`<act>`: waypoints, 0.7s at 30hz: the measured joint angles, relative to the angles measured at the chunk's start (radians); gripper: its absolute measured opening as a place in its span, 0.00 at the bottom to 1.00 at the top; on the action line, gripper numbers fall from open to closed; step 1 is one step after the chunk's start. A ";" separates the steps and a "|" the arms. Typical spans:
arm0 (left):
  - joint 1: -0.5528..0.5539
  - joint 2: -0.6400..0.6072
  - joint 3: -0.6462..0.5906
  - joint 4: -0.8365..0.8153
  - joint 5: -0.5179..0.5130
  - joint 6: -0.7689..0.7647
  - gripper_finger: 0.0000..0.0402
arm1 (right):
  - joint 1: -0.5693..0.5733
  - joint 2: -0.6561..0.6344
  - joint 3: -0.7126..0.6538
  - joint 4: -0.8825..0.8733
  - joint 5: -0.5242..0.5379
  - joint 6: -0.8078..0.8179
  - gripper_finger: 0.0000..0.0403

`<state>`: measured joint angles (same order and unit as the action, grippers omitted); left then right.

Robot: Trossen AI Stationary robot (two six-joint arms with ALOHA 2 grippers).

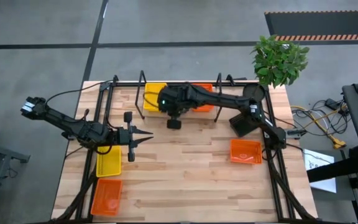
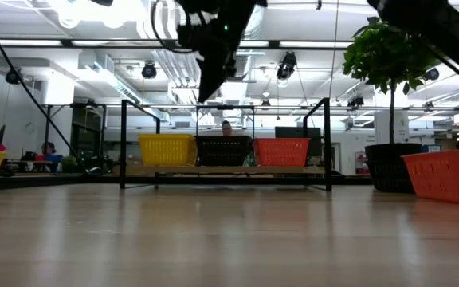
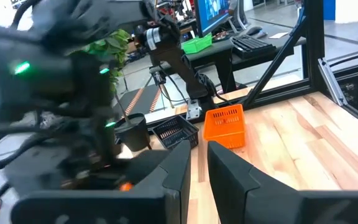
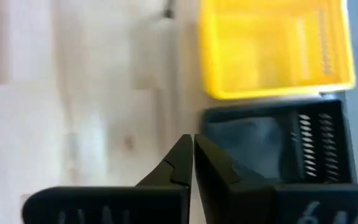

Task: Stack baskets on shelf by color
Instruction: Stack the yellow bin on top of the other stacked yellow bins on the shelf

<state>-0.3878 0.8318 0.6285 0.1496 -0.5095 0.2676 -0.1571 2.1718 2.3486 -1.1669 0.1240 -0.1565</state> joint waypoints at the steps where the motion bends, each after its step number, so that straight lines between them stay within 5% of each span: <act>1: 0.000 0.000 0.000 0.000 0.000 -0.001 0.10 | 0.018 -0.006 -0.001 -0.001 0.000 -0.001 0.02; 12: 0.000 0.039 0.000 0.001 0.000 -0.105 0.10 | 0.233 -0.055 -0.055 0.019 0.007 -0.004 0.02; 21: 0.000 0.088 0.001 0.005 0.001 -0.154 0.10 | 0.371 -0.201 -0.387 0.253 0.125 0.034 0.02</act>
<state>-0.3878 0.9203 0.6296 0.1547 -0.5087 0.1135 0.2137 1.9705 1.9618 -0.9134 0.2495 -0.1226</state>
